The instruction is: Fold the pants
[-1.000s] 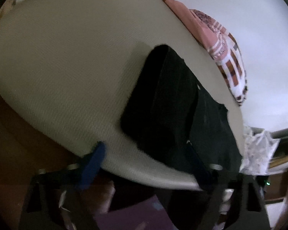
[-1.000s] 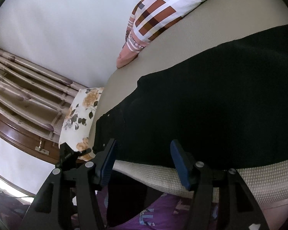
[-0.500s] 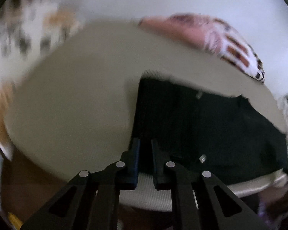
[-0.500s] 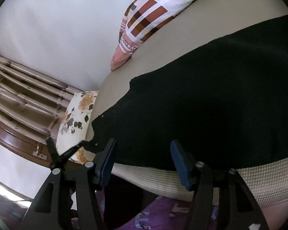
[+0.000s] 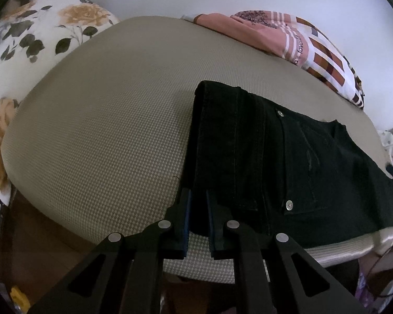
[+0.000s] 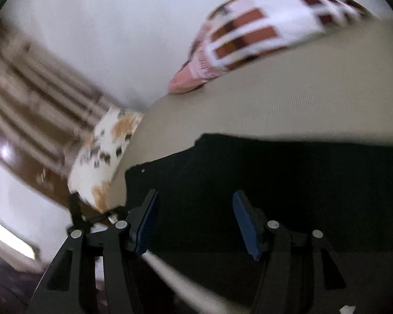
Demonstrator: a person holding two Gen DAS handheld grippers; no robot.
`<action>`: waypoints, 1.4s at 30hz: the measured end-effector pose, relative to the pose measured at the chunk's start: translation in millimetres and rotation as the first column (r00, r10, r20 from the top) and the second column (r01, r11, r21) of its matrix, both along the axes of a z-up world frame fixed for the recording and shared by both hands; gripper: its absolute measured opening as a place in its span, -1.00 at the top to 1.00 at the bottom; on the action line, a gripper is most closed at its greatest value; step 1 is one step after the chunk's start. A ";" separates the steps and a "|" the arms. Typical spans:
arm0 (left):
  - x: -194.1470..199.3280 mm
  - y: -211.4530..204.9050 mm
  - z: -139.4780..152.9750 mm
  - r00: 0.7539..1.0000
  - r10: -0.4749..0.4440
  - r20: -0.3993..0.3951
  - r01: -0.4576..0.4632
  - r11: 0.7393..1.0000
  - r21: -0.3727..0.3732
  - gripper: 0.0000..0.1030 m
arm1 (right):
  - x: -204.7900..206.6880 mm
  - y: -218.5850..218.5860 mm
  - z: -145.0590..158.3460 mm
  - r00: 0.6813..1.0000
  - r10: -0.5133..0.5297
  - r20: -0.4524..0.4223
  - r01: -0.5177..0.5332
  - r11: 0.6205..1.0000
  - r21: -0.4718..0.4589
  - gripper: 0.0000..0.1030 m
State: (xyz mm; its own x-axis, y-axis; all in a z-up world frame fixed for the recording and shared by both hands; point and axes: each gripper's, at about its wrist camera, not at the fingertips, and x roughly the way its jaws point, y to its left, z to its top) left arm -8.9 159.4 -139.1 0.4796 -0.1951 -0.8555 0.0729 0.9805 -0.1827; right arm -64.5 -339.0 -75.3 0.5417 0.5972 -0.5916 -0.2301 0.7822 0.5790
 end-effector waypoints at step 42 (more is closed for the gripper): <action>-2.1 8.8 -3.5 0.999 0.046 0.003 -0.045 0.998 -0.052 0.53 | 141.4 120.8 -42.6 0.851 0.498 -0.166 -0.521 0.760 -0.388 0.38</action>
State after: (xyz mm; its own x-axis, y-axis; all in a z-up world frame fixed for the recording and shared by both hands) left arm -11.0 168.2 -142.7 0.4925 -0.2172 -0.8428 0.0293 0.9719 -0.2334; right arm 76.8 -218.1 -118.0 0.1899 0.4776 -0.8578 -0.6423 0.7212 0.2594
